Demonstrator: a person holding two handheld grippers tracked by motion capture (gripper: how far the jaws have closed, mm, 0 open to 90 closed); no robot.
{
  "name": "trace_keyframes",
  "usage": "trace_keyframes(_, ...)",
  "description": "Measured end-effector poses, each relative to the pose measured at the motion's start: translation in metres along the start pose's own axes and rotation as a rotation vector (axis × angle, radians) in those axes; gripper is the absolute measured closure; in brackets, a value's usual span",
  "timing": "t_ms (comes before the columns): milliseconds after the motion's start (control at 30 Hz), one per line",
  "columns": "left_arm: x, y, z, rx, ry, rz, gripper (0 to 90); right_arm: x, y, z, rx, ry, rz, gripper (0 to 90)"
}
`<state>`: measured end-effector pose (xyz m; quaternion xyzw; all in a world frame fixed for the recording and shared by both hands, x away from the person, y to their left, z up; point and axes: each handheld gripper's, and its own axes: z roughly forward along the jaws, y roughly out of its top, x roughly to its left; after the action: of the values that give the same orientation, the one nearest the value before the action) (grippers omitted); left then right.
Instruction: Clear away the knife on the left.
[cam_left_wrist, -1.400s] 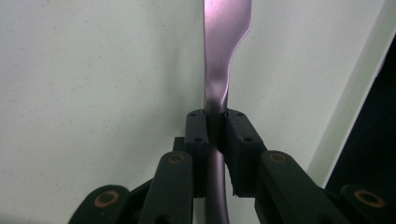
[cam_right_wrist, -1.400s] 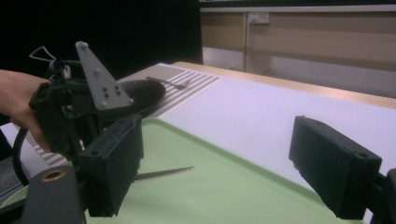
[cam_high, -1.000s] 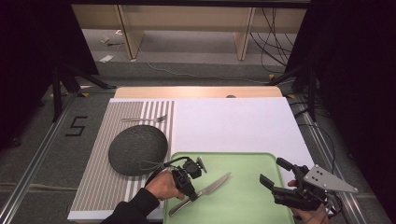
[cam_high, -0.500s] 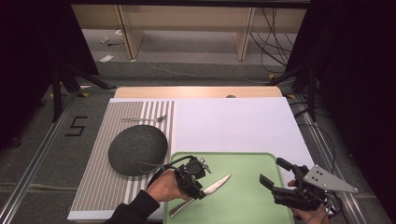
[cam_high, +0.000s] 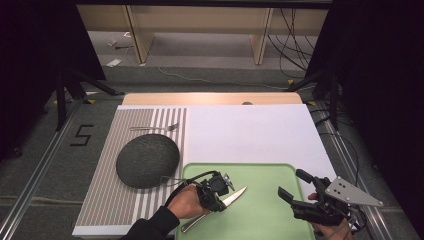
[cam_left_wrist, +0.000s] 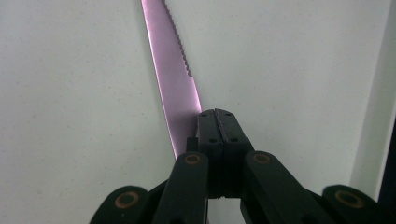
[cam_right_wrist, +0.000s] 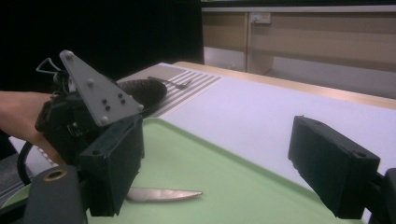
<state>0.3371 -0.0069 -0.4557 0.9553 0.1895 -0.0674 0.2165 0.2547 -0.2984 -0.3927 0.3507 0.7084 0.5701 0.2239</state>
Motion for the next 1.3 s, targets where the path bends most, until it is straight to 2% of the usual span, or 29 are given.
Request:
trace_keyframes(300, 0.003, 0.001, 0.006, 0.001, 0.009, -0.021, 89.6, 0.000, 0.000, 0.000, 0.001, 0.000, 0.000, 19.1)
trace_keyframes(633, 0.011, -0.001, 0.003, -0.011, 0.065, -0.062, 89.7, 0.000, 0.000, 0.000, 0.000, 0.001, 0.000, 19.2)
trace_keyframes(667, 0.012, -0.003, 0.001, -0.010, 0.081, -0.068, 89.7, 0.000, 0.000, 0.000, 0.000, -0.002, 0.000, 19.2)
trace_keyframes(833, 0.016, -0.006, -0.001, -0.015, 0.087, -0.086, 89.7, 0.000, 0.000, -0.001, 0.001, -0.004, 0.002, 19.2)
trace_keyframes(1300, 0.024, -0.015, -0.008, -0.018, 0.152, -0.121, 89.8, 0.000, 0.000, -0.001, 0.001, -0.001, 0.000, 19.2)
